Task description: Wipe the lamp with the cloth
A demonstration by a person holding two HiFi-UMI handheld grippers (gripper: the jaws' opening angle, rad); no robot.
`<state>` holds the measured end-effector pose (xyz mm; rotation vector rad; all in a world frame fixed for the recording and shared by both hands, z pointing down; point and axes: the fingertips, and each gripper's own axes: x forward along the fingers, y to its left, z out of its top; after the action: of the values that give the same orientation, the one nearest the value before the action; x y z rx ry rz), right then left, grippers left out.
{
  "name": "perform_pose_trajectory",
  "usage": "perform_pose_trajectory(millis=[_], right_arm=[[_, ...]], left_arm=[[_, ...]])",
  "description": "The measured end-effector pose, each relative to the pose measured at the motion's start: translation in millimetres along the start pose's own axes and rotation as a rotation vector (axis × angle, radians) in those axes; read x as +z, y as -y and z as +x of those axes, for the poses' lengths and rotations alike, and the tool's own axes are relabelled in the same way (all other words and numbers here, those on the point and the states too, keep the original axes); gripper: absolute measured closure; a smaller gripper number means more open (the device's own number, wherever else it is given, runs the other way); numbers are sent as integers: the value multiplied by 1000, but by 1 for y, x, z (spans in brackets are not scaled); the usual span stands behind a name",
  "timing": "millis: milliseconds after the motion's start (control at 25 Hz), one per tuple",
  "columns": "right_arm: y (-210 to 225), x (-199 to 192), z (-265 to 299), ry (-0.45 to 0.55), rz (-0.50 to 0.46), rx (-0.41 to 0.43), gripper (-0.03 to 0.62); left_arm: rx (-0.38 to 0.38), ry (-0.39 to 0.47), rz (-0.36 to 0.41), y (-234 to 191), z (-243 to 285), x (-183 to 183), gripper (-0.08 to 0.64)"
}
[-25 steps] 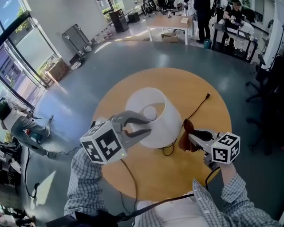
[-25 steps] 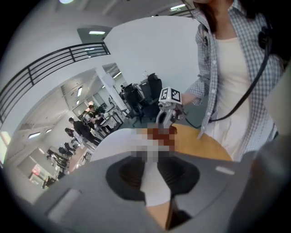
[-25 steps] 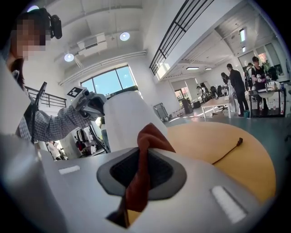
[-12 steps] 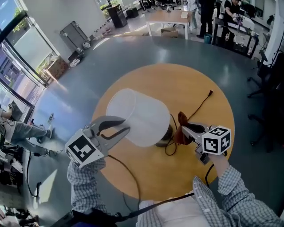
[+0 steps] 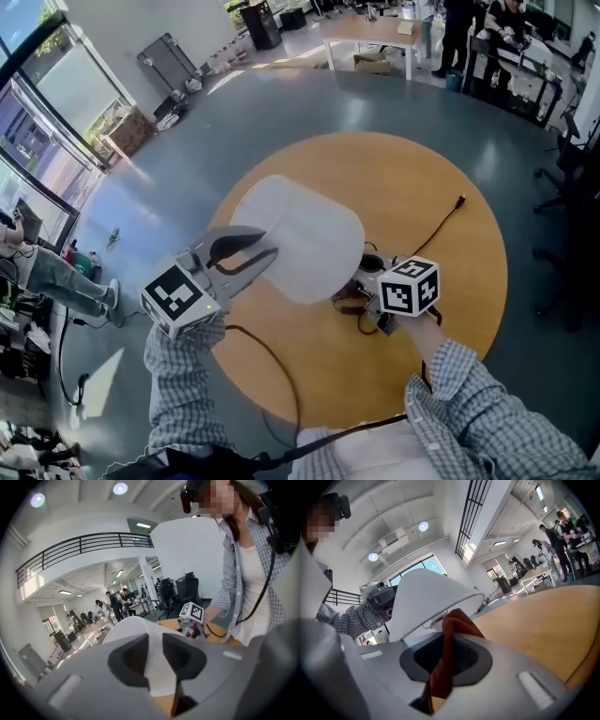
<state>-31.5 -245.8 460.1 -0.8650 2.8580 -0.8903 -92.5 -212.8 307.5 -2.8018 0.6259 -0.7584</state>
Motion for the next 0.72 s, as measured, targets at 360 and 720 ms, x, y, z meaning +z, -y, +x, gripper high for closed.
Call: perform_pose_trajectory(millis=[360,720], right_arm=[[33,-44,13,-139,-1,-113,541],[92,-103,-52,-241,103,-274,541]], left_arm=[[22,23,-16,-26,1,-6,463],[47,42,-38,-43,7,-13,459]])
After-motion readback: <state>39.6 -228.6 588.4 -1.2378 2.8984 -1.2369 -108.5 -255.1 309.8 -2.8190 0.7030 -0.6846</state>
